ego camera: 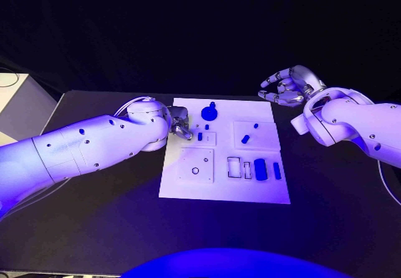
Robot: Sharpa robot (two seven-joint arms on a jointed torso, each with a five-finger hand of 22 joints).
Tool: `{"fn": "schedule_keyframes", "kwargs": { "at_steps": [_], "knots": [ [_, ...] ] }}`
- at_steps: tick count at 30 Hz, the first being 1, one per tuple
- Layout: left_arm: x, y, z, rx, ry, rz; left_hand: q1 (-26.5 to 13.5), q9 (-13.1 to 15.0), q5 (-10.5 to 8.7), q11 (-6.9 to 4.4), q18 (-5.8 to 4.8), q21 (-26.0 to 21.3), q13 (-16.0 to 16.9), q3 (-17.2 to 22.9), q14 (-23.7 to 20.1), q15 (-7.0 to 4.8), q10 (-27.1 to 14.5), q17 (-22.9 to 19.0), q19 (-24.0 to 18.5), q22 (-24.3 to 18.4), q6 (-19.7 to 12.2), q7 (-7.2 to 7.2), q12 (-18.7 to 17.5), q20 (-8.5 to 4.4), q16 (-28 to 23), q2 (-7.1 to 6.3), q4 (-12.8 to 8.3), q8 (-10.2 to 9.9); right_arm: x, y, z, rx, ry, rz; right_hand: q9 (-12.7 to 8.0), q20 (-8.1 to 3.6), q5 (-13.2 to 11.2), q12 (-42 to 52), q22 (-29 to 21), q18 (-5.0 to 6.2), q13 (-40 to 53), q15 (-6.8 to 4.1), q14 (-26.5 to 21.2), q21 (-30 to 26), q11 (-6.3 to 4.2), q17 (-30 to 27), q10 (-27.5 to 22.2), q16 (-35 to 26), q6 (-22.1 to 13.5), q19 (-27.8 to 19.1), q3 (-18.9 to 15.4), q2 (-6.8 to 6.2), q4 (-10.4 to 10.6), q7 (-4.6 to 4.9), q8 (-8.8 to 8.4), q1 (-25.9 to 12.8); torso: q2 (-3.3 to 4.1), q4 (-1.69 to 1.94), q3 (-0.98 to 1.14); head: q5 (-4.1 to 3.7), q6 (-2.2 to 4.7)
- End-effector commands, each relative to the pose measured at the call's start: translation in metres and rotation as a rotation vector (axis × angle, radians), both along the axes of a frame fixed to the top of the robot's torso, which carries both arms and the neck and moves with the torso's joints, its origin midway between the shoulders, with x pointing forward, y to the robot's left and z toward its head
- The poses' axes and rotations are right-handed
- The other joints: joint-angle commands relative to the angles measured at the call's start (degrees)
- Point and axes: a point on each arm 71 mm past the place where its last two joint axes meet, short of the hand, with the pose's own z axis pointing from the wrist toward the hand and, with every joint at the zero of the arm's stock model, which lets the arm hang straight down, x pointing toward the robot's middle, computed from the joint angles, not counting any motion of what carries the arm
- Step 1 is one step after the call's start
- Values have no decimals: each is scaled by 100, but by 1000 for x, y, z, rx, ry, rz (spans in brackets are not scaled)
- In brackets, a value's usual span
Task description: Assemble the parts on the task board
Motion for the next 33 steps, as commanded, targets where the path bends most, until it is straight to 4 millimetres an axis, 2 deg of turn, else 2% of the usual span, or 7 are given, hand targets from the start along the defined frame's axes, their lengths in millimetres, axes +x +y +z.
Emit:
{"fn": "schedule_keyframes", "kwargs": {
  "at_steps": [1,22,26,33],
  "knots": [
    [-3,-2,-3,6,7,-15,66,9,9,-6,-77,28,-5,673,596,-43,51,1509,291,994,13,-43,8,-40,25,28,-656,16,-1,2,0,-7,-6,17,6,-46,33,-18,1136,56,292,-34,443,-19,-6,880,-21,-38,-45,344,41,-28,-9,4,19,-39,-4,5,-3,-3,-6],
    [-4,0,-12,8,8,-5,45,10,5,-6,-75,25,7,667,596,-45,62,1509,288,990,15,-43,14,-42,25,20,-642,11,-1,1,0,-7,-8,16,7,-47,54,-21,1133,57,287,-35,442,-25,-7,873,-25,-43,-46,343,53,-27,-9,3,22,-42,-1,-2,3,-7,-4],
    [-4,0,-13,-11,18,4,-100,3,-32,-10,-75,20,-8,575,596,-48,71,1509,286,986,7,-57,1,-41,25,-10,-521,-18,-1,0,0,-7,-8,15,7,-47,54,-21,1133,57,287,-35,442,-25,-7,873,-25,-43,-46,343,53,-27,-9,3,22,-42,1,-3,1,-15,-6],
    [-3,0,-13,-36,23,17,-497,-50,-84,-44,-72,9,-35,203,596,-78,50,1509,281,977,69,-106,-21,-51,25,-114,-175,-99,-1,0,0,-7,-7,14,7,-47,54,-21,1133,57,287,-35,442,-25,-7,873,-25,-43,-46,343,53,-27,-9,3,22,-42,-1,2,3,-23,-8]
  ]
}}
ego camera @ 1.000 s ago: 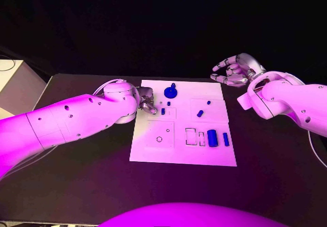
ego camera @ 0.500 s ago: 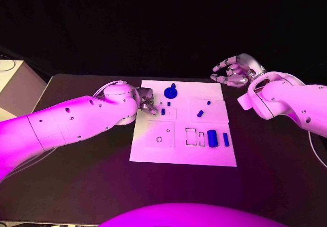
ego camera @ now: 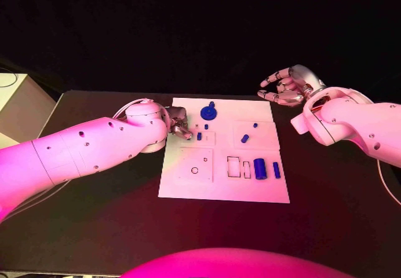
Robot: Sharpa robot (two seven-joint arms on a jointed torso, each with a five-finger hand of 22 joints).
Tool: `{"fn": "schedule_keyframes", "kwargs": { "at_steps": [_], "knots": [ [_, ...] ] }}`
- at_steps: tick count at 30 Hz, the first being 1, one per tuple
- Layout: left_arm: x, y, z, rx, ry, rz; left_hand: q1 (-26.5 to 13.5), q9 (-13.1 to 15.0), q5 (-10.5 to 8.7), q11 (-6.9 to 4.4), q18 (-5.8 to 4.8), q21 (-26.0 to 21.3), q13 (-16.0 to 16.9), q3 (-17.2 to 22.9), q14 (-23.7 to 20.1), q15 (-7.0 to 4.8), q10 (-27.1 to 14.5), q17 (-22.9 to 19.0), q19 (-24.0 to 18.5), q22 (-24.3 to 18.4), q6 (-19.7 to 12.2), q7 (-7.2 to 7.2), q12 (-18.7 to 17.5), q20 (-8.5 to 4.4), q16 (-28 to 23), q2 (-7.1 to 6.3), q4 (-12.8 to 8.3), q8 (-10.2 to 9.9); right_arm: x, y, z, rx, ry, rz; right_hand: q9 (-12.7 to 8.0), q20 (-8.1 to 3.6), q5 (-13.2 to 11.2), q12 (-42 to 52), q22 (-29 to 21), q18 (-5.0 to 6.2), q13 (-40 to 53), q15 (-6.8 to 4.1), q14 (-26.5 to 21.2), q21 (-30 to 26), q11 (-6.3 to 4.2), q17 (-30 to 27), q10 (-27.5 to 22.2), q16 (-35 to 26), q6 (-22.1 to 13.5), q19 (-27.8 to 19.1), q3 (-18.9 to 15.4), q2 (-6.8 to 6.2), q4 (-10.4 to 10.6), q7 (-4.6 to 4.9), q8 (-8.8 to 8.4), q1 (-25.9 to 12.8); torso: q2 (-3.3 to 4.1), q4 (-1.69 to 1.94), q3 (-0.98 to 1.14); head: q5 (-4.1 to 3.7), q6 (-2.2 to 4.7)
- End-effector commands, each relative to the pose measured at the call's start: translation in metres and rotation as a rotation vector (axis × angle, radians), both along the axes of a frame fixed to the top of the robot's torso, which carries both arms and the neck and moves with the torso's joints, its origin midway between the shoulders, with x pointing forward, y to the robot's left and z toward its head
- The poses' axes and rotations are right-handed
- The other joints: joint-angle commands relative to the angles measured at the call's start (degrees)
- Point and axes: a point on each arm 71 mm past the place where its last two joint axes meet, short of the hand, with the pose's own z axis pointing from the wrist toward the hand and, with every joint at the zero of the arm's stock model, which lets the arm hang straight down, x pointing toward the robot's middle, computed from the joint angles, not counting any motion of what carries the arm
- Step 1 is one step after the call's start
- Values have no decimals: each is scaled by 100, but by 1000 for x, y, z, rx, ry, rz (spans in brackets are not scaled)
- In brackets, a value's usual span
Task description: Assemble the parts on the task board
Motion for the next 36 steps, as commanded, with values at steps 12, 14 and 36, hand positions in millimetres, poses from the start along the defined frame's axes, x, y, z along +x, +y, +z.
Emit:
{"fn": "schedule_keyframes", "kwargs": {
  "at_steps": [12,14,36],
  "knots": [
    [-2,1,-9,-25,44,11,-400,-64,-63,-28,-71,1,-12,-197,595,-38,-6,1509,260,975,72,-35,-27,-41,25,-170,101,-75,0,1,0,-7,-7,14,9,-27,32,-21,1135,57,284,-35,442,-25,-7,873,-25,-12,-46,366,38,-27,8,3,23,-42,-3,2,0,-4,1],
    [-1,2,-9,-24,44,12,-425,-67,-68,-27,-71,-2,-11,-270,595,-37,-8,1509,258,972,81,-33,-26,-40,25,-181,139,-81,0,1,0,-7,-7,14,10,-28,45,-28,1129,59,275,-35,442,-37,-7,871,-33,-14,-50,362,45,-29,10,4,24,-50,-2,3,-1,-5,3],
    [1,4,-11,-24,57,22,-577,-73,-55,-1,-68,-16,-36,-1024,595,-16,-41,1509,254,964,115,-9,-39,-26,25,-222,625,-142,-1,1,0,-6,-7,12,9,-28,49,-31,1123,61,272,-35,439,-45,-7,861,-37,-20,-53,359,49,-33,3,3,23,-43,-2,2,1,-2,3]
  ]
}}
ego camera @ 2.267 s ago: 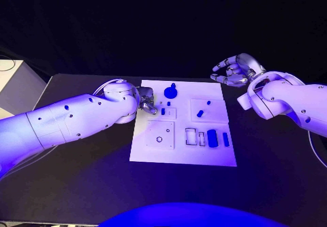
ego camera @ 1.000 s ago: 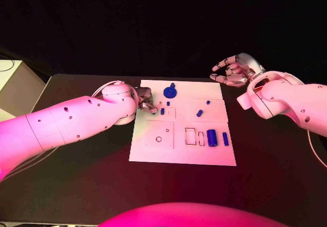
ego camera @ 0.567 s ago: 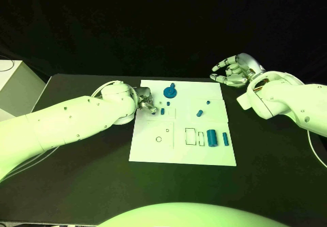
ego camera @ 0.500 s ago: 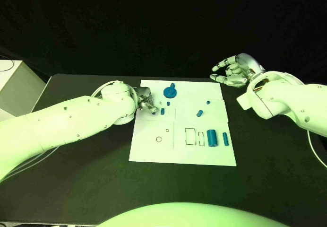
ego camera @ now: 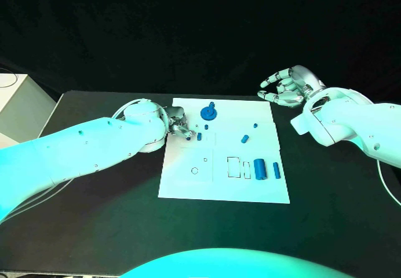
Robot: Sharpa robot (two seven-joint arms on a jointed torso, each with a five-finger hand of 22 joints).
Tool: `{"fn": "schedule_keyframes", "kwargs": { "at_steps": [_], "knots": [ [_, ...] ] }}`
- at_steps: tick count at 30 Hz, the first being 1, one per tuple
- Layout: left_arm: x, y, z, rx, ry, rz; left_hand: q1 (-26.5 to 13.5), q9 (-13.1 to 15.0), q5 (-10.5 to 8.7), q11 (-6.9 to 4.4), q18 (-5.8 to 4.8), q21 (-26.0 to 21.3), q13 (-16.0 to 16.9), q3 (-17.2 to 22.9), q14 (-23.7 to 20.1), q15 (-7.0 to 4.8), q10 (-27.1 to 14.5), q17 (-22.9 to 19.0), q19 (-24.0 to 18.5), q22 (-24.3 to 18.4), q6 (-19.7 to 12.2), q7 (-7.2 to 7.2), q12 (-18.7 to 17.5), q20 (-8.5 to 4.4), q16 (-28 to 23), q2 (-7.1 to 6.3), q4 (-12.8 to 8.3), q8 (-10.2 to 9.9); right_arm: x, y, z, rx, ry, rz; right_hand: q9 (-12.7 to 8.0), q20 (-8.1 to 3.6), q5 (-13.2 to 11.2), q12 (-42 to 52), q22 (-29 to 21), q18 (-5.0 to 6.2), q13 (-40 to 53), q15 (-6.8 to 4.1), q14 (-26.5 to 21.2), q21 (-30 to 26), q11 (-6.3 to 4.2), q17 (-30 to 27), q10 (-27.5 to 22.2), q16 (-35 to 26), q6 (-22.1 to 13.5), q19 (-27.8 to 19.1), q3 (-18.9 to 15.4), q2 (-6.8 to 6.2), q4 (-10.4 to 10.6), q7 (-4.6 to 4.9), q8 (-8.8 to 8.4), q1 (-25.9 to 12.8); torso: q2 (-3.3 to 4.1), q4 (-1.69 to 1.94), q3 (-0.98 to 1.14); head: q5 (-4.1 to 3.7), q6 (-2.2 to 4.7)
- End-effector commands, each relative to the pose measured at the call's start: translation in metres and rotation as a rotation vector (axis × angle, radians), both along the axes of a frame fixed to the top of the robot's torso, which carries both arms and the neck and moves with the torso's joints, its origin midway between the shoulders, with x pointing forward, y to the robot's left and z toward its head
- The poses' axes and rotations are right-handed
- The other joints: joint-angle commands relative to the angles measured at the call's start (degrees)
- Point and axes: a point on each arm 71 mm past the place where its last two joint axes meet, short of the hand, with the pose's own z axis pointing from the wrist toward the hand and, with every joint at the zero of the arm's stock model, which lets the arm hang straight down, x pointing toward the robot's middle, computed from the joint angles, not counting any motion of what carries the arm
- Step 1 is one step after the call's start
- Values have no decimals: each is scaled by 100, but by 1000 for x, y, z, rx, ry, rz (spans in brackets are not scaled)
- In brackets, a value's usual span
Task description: Assemble the parts on the task board
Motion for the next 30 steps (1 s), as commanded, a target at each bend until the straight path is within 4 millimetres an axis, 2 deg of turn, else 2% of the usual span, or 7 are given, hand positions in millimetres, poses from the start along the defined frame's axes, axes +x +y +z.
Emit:
{"fn": "schedule_keyframes", "kwargs": {
  "at_steps": [1,6,14,23,30],
  "knots": [
    [-3,-1,-9,6,47,-11,-30,1,-13,-1,-68,-17,4,-61,596,-17,-41,1509,254,963,-15,41,-18,-26,25,-43,16,-24,-1,1,0,-6,-8,13,6,-29,16,-31,1125,61,274,-35,439,-22,-7,861,-37,-20,-53,359,34,-10,-13,3,23,-20,0,0,0,2,-3],
    [-4,-2,-9,1,52,-10,-25,1,-13,1,-68,-16,3,-203,596,-15,-43,1509,256,967,-10,44,-17,-24,25,-61,98,-33,-1,1,0,-6,-8,13,6,-29,16,-31,1125,61,274,-35,439,-22,-7,861,-37,-20,-53,359,34,-10,-13,3,23,-20,0,0,0,2,-3],
    [-4,-2,-10,1,58,-13,-27,6,-11,1,-68,-19,6,-581,596,-15,-43,1509,257,969,9,41,-12,-24,25,-43,366,-52,-1,1,0,-6,-8,13,6,-29,16,-31,1125,61,274,-35,439,-22,-7,861,-37,-20,-53,359,34,-10,-13,3,23,-20,0,0,-1,-2,-1],
    [-6,-1,-10,3,66,-17,-27,7,-6,-1,-69,-18,3,-618,596,-17,-43,1509,259,971,16,37,-13,-24,25,-5,399,-54,-1,1,0,-6,-7,14,6,-29,16,-31,1125,61,274,-35,439,-22,-7,861,-37,-20,-53,359,34,-10,-13,3,23,-20,2,2,-4,4,-5],
    [-7,-1,-9,-3,59,-16,-22,9,10,-8,-68,-19,6,-646,596,-21,-37,1509,259,970,31,31,-9,-27,25,109,416,-54,-1,2,-1,-14,-11,16,6,-30,23,-27,1127,60,278,-36,439,-19,-8,862,-32,-21,-58,361,49,-15,-23,4,25,-9,6,-3,-3,8,-8]
  ]
}}
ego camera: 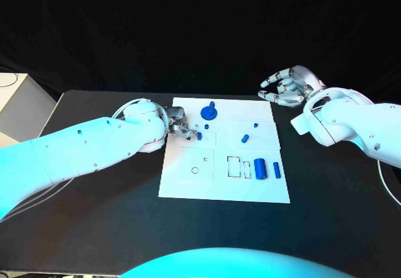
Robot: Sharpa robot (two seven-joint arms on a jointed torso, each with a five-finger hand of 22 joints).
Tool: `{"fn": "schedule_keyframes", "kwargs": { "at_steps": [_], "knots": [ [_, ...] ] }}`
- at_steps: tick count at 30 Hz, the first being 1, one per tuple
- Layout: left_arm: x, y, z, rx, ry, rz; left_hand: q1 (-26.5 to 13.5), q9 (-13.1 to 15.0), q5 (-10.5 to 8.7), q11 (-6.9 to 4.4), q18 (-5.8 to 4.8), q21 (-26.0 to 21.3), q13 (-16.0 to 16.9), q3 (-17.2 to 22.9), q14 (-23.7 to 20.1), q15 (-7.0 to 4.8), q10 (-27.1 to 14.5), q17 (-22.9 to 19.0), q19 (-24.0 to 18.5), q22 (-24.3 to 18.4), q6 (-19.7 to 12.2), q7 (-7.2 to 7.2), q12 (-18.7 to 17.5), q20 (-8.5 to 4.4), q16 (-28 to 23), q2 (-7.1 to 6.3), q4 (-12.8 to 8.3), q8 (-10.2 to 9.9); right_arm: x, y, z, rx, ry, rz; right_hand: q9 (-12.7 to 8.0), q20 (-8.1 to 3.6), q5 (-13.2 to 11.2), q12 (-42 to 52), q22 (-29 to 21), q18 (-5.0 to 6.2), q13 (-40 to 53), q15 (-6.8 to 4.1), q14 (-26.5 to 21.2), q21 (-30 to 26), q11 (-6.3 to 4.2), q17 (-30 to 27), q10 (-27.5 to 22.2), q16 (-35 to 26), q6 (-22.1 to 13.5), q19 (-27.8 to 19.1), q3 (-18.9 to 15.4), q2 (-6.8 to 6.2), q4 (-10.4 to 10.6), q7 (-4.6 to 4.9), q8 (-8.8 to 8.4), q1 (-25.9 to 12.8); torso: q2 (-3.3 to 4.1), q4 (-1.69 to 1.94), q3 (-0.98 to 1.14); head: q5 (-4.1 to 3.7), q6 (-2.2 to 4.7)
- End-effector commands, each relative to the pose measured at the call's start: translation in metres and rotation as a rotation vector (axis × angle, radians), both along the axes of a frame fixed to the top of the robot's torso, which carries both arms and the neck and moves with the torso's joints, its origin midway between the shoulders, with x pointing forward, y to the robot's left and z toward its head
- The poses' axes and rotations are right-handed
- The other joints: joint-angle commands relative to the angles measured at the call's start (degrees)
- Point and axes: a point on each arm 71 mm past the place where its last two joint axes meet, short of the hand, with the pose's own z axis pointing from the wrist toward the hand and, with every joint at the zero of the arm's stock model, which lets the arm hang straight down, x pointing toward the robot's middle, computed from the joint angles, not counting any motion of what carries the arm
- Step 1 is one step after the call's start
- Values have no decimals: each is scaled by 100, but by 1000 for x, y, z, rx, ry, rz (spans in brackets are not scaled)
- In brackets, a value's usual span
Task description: Assemble the parts on the task board
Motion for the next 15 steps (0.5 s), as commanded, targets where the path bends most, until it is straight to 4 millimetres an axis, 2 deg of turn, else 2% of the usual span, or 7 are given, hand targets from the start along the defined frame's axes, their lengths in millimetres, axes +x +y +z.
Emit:
{"fn": "schedule_keyframes", "kwargs": {
  "at_steps": [1,7,15],
  "knots": [
    [-5,-1,-8,9,45,-15,0,4,13,-9,-68,-20,8,-33,596,-22,-35,1509,259,970,11,9,-8,-28,25,89,-8,-15,-1,2,0,-15,-13,17,7,-30,23,-27,1124,60,274,-36,439,-20,-8,862,-32,-20,-41,361,25,-16,1,-12,25,-10,4,-2,-1,0,2],
    [-6,0,-8,10,46,-18,-1,7,32,-15,-67,-23,21,-36,596,-27,-23,1509,258,967,26,1,2,-31,25,202,-9,-14,-1,2,0,-20,-15,18,7,-30,23,-27,1124,60,274,-36,439,-20,-8,862,-32,-20,-41,361,25,-16,1,-12,25,-10,-1,0,0,6,-6],
    [-5,2,-8,16,48,-15,5,7,36,-17,-67,-24,20,-32,596,-28,-23,1509,257,966,24,1,1,-32,25,216,-11,-15,-1,2,-1,-21,-15,18,7,-30,23,-27,1124,60,274,-36,439,-20,-8,862,-32,-20,-41,361,25,-16,1,-12,25,-10,-1,-1,-1,3,-4]
  ]
}}
